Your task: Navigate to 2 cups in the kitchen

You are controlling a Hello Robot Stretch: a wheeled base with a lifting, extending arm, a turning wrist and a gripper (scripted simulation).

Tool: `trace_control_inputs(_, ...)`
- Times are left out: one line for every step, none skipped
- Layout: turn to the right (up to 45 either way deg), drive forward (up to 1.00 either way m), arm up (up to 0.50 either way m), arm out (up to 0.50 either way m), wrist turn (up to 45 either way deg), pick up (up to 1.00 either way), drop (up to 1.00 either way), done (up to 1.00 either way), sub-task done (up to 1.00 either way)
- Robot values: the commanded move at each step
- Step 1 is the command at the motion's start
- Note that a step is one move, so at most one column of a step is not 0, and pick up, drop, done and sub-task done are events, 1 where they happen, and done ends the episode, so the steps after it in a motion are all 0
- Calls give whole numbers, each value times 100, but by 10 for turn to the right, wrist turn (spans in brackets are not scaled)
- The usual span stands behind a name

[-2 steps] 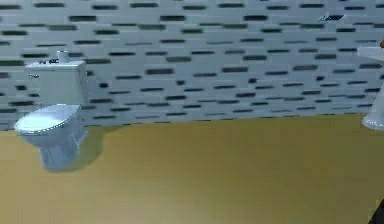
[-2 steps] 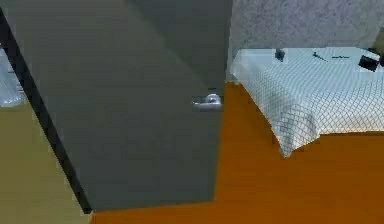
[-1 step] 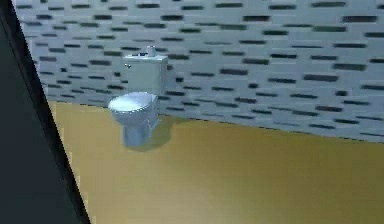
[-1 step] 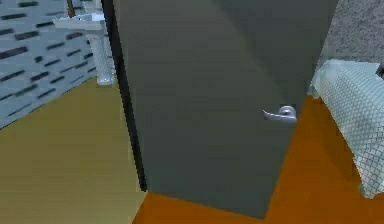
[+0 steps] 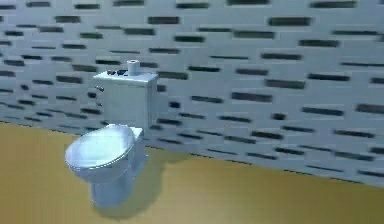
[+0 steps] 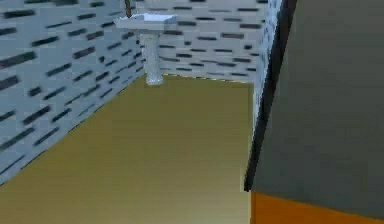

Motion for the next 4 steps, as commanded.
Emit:
trace_control_inputs(-450,0,0,0,0,0,0,0,0)
trace_control_inputs(-30,0,0,0,0,0,0,0,0)
trace_control_inputs(0,55,0,0,0,0,0,0,0)
trace_control_inputs(-180,0,0,0,0,0,0,0,0)
